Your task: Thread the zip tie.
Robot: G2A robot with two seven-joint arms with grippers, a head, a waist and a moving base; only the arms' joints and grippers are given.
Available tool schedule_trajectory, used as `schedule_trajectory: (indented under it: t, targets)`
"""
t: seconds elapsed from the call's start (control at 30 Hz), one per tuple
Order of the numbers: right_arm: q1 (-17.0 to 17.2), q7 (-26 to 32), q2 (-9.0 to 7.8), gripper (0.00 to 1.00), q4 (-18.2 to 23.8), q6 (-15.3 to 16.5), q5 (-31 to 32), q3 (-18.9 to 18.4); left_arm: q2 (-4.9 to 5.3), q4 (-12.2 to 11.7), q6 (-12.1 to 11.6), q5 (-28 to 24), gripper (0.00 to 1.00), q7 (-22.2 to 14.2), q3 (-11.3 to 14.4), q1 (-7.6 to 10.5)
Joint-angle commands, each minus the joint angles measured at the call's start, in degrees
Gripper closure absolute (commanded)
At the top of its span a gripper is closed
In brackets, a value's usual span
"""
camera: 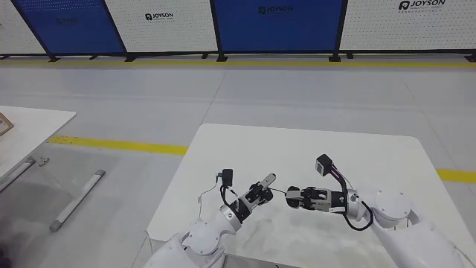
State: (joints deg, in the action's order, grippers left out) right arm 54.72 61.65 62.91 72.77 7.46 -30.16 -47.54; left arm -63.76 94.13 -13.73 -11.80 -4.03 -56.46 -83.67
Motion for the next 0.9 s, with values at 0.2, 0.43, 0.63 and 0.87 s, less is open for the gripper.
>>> schedule_trajectory:
  t: [0.2, 0.43, 0.63, 0.87]
  targets:
    - [0.0, 0.0, 0.0, 1.0, 0.0, 0.0, 0.0, 0.0, -0.24, -0.43, -1.0, -2.18, 0.63, -1.26, -0.68, -0.35]
    - [0.0, 0.0, 0.0, 1.0, 0.0, 0.0, 0.0, 0.0, -0.33, -0.27, -2.87, 1.04, 0.74, -1.61, -0.55, -0.96]
    - [0.0, 0.0, 0.0, 1.0, 0.0, 0.0, 0.0, 0.0, -0.39, -0.15, -4.59, 1.91, 0.76, -2.53, -0.59, -1.57]
    - [0.0, 0.0, 0.0, 1.0, 0.0, 0.0, 0.0, 0.0, -0.39, -0.15, -5.65, 2.98, 0.75, -3.27, -0.97, -2.2]
